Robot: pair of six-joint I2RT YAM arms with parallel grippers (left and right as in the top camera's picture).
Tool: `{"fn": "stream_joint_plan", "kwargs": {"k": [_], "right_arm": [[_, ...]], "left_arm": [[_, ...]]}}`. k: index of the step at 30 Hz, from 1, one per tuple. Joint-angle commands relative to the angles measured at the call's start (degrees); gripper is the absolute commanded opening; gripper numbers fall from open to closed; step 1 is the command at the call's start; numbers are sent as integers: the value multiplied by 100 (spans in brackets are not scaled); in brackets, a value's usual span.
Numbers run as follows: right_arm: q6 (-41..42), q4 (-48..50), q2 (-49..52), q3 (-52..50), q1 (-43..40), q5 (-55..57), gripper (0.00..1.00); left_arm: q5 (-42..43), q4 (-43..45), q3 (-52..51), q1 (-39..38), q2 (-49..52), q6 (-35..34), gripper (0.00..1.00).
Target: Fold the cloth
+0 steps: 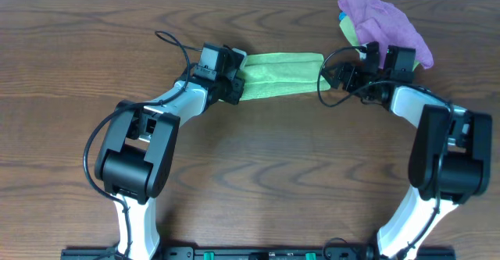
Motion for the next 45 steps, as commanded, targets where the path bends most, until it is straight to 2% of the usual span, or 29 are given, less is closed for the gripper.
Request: {"fn": "stream_joint_plan", "kwargs": {"k": [1, 17, 30, 36, 39, 42, 45], "right_arm": [[483, 133, 382, 13, 17, -396, 93], [776, -214, 638, 11, 468, -662, 93], [813, 138, 640, 13, 511, 151, 73], [815, 573, 640, 13, 540, 280, 52], [769, 621, 640, 13, 573, 275, 36], [772, 726, 640, 13, 656, 275, 30], [774, 837, 640, 13, 772, 262, 14]], "left_arm": [[144, -26, -22, -11, 164, 37, 6], [144, -22, -22, -11, 164, 37, 6], [345, -22, -22, -11, 164, 37, 6], [402, -24, -22, -13, 164, 37, 6], [404, -20, -22, -13, 164, 37, 6], [407, -2, -22, -13, 164, 37, 6], [409, 42, -22, -13, 164, 37, 6]]}}
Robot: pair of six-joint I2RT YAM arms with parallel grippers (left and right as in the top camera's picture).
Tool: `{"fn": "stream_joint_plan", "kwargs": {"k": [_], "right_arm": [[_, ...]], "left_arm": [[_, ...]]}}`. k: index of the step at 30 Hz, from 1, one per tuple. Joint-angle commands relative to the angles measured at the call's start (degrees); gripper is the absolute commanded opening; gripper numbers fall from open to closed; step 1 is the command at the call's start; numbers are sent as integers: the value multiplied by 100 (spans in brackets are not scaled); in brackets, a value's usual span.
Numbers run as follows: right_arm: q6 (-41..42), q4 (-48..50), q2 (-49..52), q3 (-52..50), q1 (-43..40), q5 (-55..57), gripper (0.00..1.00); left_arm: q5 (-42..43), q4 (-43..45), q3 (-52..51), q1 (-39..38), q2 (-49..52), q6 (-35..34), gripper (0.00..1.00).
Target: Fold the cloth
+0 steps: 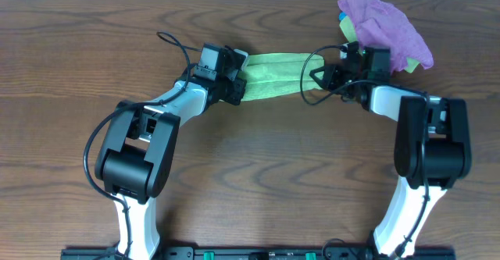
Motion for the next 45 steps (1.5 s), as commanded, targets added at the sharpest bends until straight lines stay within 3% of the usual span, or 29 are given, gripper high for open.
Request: {"fn": "stream_joint_plan", "kwargs": {"k": [1, 2, 11, 28, 38, 45], "right_arm": [[-22, 61, 114, -81, 186, 74, 8], [-22, 98, 114, -79, 221, 55, 1], [-94, -31, 111, 579, 306, -334, 1], [-1759, -3329, 111, 2028, 328, 605, 1], [-2444, -4538, 111, 2973, 577, 1591, 1], [-2686, -4819, 111, 3038, 1016, 1971, 1]], "left_arm": [[109, 15, -20, -13, 157, 37, 6], [109, 13, -20, -13, 157, 37, 6], [107, 7, -20, -11, 157, 39, 6], [105, 11, -17, -11, 157, 39, 6], [153, 4, 85, -13, 155, 37, 6], [153, -9, 177, -13, 155, 35, 6]]}}
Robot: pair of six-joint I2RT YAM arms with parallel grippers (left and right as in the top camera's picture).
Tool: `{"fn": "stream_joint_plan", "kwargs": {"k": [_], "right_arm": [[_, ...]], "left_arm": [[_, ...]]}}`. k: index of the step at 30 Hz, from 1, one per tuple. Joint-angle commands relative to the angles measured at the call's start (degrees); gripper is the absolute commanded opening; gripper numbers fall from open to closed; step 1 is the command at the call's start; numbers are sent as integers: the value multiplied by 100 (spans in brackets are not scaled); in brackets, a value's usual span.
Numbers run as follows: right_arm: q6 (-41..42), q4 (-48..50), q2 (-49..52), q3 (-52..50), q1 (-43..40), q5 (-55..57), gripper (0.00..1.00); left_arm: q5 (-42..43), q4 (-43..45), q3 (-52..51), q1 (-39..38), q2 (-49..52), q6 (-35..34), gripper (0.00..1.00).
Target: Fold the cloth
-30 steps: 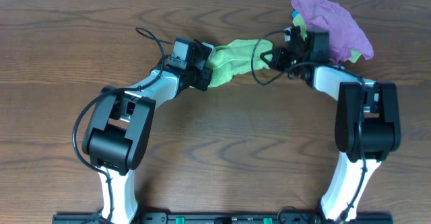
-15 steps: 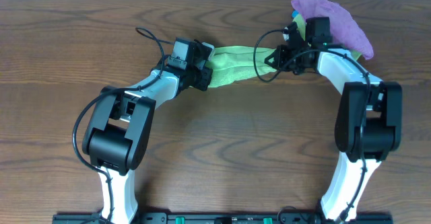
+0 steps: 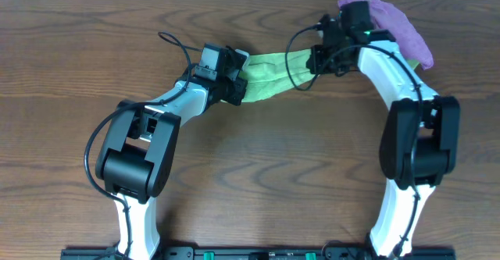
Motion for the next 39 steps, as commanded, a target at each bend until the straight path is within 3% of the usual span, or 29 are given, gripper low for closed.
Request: {"fn": "stream_joint_plan", "kwargs": {"k": [1, 23, 39], "right_arm": [[-275, -48, 66, 87, 282, 313, 1], [-439, -162, 63, 402, 916, 798, 1], [-627, -498, 66, 610, 1300, 796, 1]], "left_arm": [[48, -24, 157, -11, 133, 35, 6], [192, -129, 160, -9, 59, 35, 6], [-17, -125, 162, -4, -667, 35, 6]]}}
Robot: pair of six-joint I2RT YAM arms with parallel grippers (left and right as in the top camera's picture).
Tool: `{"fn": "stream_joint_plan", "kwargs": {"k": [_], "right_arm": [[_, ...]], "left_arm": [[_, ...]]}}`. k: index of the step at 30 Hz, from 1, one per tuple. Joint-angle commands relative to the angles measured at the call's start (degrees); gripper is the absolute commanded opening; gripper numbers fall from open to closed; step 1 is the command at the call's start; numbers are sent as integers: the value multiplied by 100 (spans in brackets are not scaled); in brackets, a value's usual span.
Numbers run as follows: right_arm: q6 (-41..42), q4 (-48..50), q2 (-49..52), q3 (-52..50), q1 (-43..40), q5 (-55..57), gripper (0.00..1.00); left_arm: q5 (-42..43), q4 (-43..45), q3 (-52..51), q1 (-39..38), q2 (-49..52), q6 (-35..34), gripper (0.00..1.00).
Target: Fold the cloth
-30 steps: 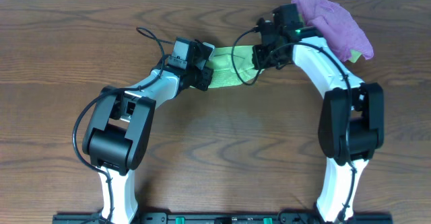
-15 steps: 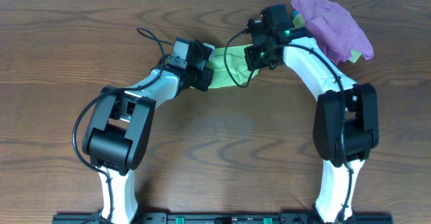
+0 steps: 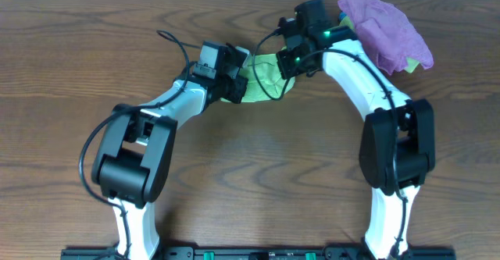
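The green cloth (image 3: 263, 74) lies bunched at the back middle of the table, much shorter than it is wide. My left gripper (image 3: 237, 85) sits at its left end and looks shut on that edge. Reaching in from the right, my right gripper (image 3: 285, 63) is over the cloth's right part, shut on the right end and holding it close to the left gripper. The fingertips of both are hidden under the wrists and cables.
A pile of purple cloth (image 3: 387, 27), with bits of yellow and blue beneath it, lies at the back right, just behind the right arm. The wooden table (image 3: 250, 182) stretches toward the front.
My right gripper has moved further left with the cloth's right end, from about the cloth's right third to near the left gripper. The cloth is now shorter and bunched. The left gripper stayed put.
The green cloth was stretched out flat between both grippers, one at each end. At each later moment the right gripper stood further left with its end while the left held still, and the cloth's right end now lies over toward its left end.
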Motion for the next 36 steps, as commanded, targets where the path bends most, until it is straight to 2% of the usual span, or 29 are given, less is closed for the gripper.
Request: {"fn": "stream_joint_plan", "kwargs": {"k": [1, 12, 19, 28, 36], "right_arm": [[-199, -55, 66, 94, 197, -15, 1], [-247, -208, 66, 94, 417, -13, 1], [-313, -254, 66, 94, 557, -13, 1], [-326, -173, 66, 94, 778, -13, 1], [-323, 133, 66, 94, 977, 101, 1]], "left_arm": [[-212, -13, 142, -7, -444, 35, 6], [-348, -258, 142, -4, -750, 37, 6], [-1025, -310, 142, 166, -1084, 37, 6], [-872, -684, 142, 855, -1880, -7, 6], [-793, -1189, 142, 925, -2197, -7, 6]]}}
